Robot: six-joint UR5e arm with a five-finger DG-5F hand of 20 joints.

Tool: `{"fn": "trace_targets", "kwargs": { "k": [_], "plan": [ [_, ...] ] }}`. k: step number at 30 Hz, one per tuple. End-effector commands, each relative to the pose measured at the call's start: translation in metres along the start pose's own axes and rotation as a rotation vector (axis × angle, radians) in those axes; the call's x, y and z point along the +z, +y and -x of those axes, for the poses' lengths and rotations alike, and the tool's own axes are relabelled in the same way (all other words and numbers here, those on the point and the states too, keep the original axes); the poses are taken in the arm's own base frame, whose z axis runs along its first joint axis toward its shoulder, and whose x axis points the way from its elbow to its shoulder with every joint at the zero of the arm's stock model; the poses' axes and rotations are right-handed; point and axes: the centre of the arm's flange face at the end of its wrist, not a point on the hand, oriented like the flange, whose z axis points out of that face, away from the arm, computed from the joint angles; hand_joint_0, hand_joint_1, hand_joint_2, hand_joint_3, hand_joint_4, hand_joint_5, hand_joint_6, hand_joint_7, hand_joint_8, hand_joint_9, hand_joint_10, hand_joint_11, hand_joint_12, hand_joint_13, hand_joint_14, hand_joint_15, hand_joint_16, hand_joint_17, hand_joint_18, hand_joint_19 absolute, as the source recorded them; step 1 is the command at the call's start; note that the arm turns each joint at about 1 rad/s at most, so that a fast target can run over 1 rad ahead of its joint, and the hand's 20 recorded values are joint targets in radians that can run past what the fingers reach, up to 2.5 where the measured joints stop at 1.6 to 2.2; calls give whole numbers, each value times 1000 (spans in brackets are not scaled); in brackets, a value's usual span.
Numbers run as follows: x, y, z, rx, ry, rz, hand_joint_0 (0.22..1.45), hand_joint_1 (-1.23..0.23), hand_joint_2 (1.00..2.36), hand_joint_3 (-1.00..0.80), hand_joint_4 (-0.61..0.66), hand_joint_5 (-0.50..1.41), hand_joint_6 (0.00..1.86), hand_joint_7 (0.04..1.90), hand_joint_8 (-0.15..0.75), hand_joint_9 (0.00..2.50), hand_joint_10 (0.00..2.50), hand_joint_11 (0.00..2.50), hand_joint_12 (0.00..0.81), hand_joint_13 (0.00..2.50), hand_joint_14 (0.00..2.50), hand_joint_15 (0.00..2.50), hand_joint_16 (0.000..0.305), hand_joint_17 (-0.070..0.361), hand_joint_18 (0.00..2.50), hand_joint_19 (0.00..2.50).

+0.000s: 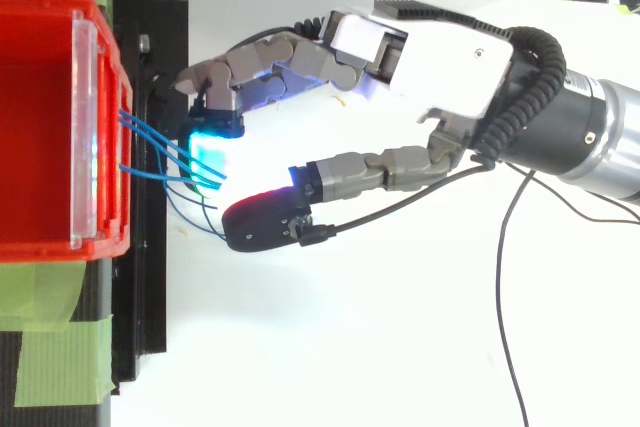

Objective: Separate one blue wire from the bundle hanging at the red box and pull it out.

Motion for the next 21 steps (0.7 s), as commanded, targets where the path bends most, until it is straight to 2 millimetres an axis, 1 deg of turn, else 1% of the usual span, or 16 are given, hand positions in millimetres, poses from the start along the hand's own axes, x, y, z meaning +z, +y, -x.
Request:
{"fn": "trace_targets", "kwargs": {
  "k": [1,8,10,14,20,21],
  "plan": [
    [-4,-2,-1,36,19,-33,622,-719,1029,-52,240,-161,741,1123,374,831,18,711,386,527,12,326,52,118,413,441],
    [-9,-6,-2,157,35,-75,624,-713,1029,-58,240,-162,741,1120,374,826,18,721,386,530,12,324,53,118,418,441],
    [-9,-5,-1,161,34,-77,624,-713,1028,-58,242,-162,741,1119,374,826,18,722,386,534,12,328,52,118,418,452],
    [-10,8,5,157,29,-60,625,-712,1028,-62,244,-162,741,1119,374,828,18,712,386,535,12,332,52,118,420,451],
    [-15,18,12,150,31,-78,624,-711,1028,-61,242,-162,741,1119,375,828,16,711,385,542,14,329,52,118,423,451],
    [-15,17,13,146,32,-84,625,-711,1029,-66,241,-162,741,1118,380,828,15,687,352,542,11,305,51,115,430,452]
  ]
}}
